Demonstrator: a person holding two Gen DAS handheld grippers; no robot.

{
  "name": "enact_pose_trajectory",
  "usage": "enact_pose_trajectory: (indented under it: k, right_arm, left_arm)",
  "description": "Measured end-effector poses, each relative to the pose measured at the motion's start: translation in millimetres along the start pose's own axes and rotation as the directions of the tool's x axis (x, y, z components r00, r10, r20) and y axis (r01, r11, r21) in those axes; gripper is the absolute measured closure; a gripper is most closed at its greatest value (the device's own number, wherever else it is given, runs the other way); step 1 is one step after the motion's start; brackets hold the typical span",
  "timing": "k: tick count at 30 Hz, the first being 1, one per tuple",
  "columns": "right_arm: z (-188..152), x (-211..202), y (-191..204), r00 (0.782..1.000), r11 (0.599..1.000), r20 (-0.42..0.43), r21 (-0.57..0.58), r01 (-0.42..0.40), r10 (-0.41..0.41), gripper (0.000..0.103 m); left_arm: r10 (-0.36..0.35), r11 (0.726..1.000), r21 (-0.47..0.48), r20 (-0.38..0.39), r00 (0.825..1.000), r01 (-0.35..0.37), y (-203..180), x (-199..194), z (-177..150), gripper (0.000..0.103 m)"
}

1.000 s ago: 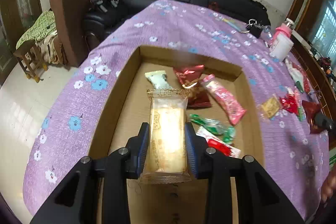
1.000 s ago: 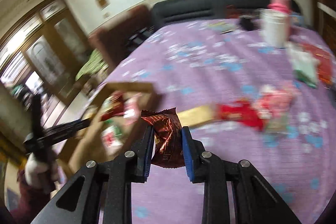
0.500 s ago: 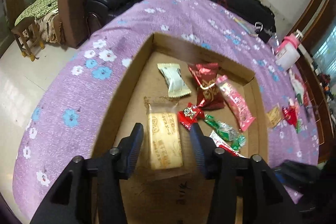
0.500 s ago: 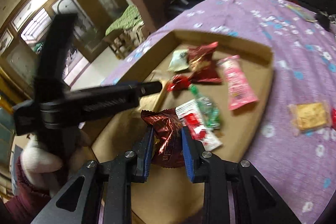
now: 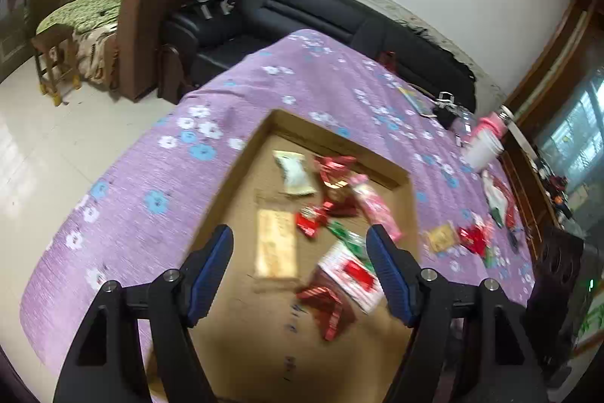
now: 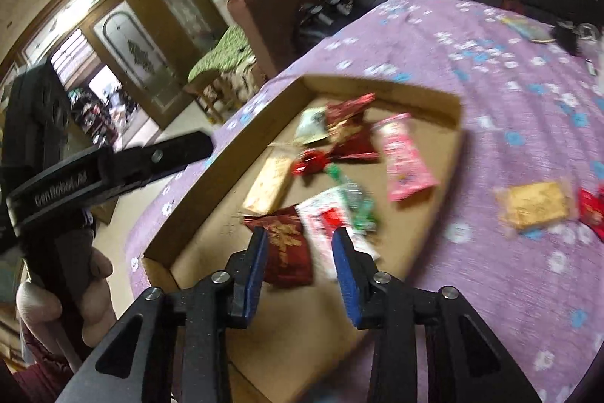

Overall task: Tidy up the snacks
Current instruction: 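Move both tools back over the remaining snacks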

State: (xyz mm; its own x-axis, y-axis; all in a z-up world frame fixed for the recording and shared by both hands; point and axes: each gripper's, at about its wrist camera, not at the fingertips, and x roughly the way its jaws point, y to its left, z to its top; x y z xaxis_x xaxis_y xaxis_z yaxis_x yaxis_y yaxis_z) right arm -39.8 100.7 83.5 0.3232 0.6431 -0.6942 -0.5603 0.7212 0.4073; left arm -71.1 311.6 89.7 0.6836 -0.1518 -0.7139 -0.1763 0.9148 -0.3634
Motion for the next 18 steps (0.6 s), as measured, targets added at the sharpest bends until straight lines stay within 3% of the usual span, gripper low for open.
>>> enact_pose_trajectory:
  k: [2, 10, 18]
  right_arm:
    - [-2, -15, -13, 0.999, 1.0, 0.032, 0.027, 0.016, -0.017, 0.055]
    - [-35, -80, -87, 0.985, 0.979, 0.114, 0.172, 0.112, -0.132, 0.053]
    - [-76, -113, -174, 0.938, 0.898, 0.082, 0.328, 0.293, -0.336, 0.052]
  left_arm:
    - [-0.02, 0.999, 0.028, -0.002, 1.0, 0.02, -13, -3, -5, 0.03]
    - [-0.114, 0.971, 0.202, -0.095, 0.989, 0.131, -100, 7, -39, 0.03]
    - [-0.156, 0.922, 0.312, -0.243, 0.957, 0.229, -186, 50, -91, 0.03]
